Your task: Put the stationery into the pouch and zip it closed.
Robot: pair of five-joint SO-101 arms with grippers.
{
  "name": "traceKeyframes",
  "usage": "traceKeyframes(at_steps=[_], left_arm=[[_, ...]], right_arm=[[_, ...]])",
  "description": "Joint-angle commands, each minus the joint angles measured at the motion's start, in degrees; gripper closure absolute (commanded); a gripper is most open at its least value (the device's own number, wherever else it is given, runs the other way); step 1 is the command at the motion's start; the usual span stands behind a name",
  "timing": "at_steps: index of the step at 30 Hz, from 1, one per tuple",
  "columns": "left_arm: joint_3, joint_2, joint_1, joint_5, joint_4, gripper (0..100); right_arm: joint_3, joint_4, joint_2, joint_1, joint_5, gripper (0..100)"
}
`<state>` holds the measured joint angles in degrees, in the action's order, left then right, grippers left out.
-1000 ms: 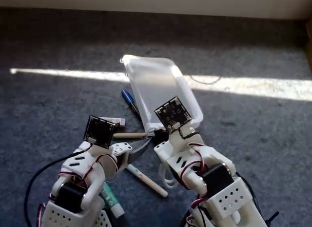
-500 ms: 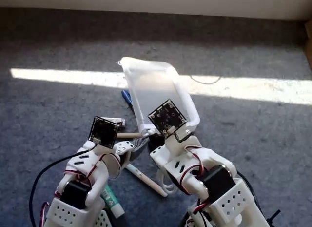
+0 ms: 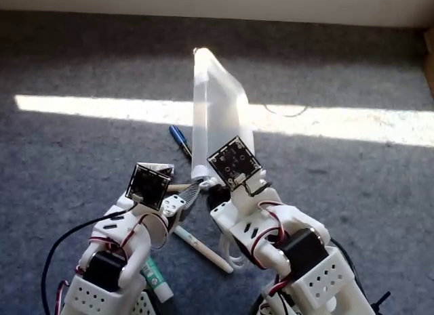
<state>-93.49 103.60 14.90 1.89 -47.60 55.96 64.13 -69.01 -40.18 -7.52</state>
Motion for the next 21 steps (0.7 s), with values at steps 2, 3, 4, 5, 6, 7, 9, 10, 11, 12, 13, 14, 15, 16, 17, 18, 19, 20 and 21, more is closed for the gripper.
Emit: traceKeyframes(at_steps=[2, 3, 4, 5, 6, 7, 9, 10, 11, 12, 13, 14, 15, 16, 17, 18, 19, 20, 21], left_arm=[[2.1, 0.2, -1.3, -0.3, 0.6, 70], [2.1, 0.2, -1.3, -0.3, 0.6, 70], [2.1, 0.2, -1.3, -0.3, 0.6, 70], [2.1, 0.2, -1.3, -0.3, 0.6, 70], [2.1, 0.2, -1.2, -0.3, 0.6, 70], [2.2, 0.2, -1.1, -0.3, 0.6, 70], [2.2, 0.2, -1.0, -0.3, 0.6, 70], [2.2, 0.2, -1.0, -0.3, 0.7, 70], [2.2, 0.2, -1.0, -0.3, 0.7, 70], [2.2, 0.2, -1.1, -0.3, 0.7, 70], [2.2, 0.2, -1.2, -0.3, 0.7, 70], [2.2, 0.2, -1.2, -0.3, 0.7, 70], [2.2, 0.2, -1.3, -0.3, 0.7, 70], [2.2, 0.2, -1.3, -0.3, 0.7, 70], [2.2, 0.2, -1.3, -0.3, 0.7, 70], [2.2, 0.2, -1.3, -0.3, 0.7, 70], [2.2, 0.2, -1.3, -0.3, 0.7, 70], [2.2, 0.2, -1.3, -0.3, 0.7, 70], [2.2, 0.2, -1.3, -0.3, 0.6, 70]], right_arm=[[-2.1, 0.0, -1.5, 0.3, -0.6, 99.5], [-1.4, -0.1, -1.5, 0.3, -0.6, 99.5], [-0.7, -0.1, -1.5, 0.3, -0.6, 99.5], [-0.1, -0.2, -1.5, 0.3, -0.6, 99.5], [0.4, -0.2, -1.5, 0.3, -0.6, 99.5], [0.7, -0.2, -1.5, 0.3, -0.6, 99.5], [0.9, -0.2, -1.5, 0.3, -0.6, 99.5], [0.9, -0.2, -1.5, 0.3, -0.6, 99.5], [0.9, -0.2, -1.5, 0.3, -0.6, 99.5], [0.9, -0.1, -1.5, 0.3, -0.6, 99.5], [0.9, 0.0, -1.5, 0.3, -0.6, 99.5], [0.9, 0.0, -1.5, 0.3, -0.6, 99.5], [0.9, 0.1, -1.5, 0.3, -0.6, 99.5], [0.9, 0.1, -1.5, 0.3, -0.6, 99.5], [1.0, 0.2, -1.5, 0.3, -0.6, 99.5], [1.0, 0.2, -1.5, 0.3, -0.6, 99.5], [1.0, 0.3, -1.5, 0.3, -0.6, 99.5], [1.0, 0.4, -1.5, 0.3, -0.6, 99.5], [1.0, 0.7, -1.5, 0.3, -0.6, 99.5]])
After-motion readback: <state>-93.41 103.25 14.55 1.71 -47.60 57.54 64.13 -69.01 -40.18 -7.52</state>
